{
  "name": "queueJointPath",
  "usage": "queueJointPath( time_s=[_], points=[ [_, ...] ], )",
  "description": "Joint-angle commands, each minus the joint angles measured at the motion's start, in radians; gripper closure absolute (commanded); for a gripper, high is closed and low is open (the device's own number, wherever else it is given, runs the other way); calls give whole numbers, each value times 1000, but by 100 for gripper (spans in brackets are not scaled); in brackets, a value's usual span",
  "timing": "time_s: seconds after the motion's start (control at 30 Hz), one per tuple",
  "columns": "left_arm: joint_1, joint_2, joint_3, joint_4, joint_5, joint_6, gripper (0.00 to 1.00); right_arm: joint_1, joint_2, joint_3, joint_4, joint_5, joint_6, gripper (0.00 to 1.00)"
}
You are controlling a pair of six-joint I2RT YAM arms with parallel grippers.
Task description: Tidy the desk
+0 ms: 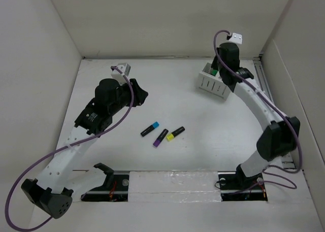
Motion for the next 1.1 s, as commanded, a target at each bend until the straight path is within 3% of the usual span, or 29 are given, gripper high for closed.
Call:
queueJointPath(
  time_s=[0.0,0.27,0.37,0.4,0.53,0.73,0.8,1.07],
  points=[
    [2,-38,11,51,28,5,69,113,-183,-171,-39,-96,60,100],
    [2,-56,-21,66,31,25,69,437,-401,-523,-268,-194,333,100],
    [2,-56,-27,73,54,30,69,518,-438,-608,-263,-226,466,66],
    [2,-56,-32,80,60,27,69,529,-438,-620,-260,-226,515,50],
    [2,-66,-51,97,91,13,69,519,-357,-613,-249,-260,549,33],
    [-25,-82,-64,60,85,14,69,519,-159,-545,-190,-303,637,32],
    [-36,-113,-87,51,90,8,69,519,-84,-533,-164,-320,686,38],
    [-60,-179,-139,46,126,-27,69,509,-18,-542,-98,-323,789,42]
  ],
)
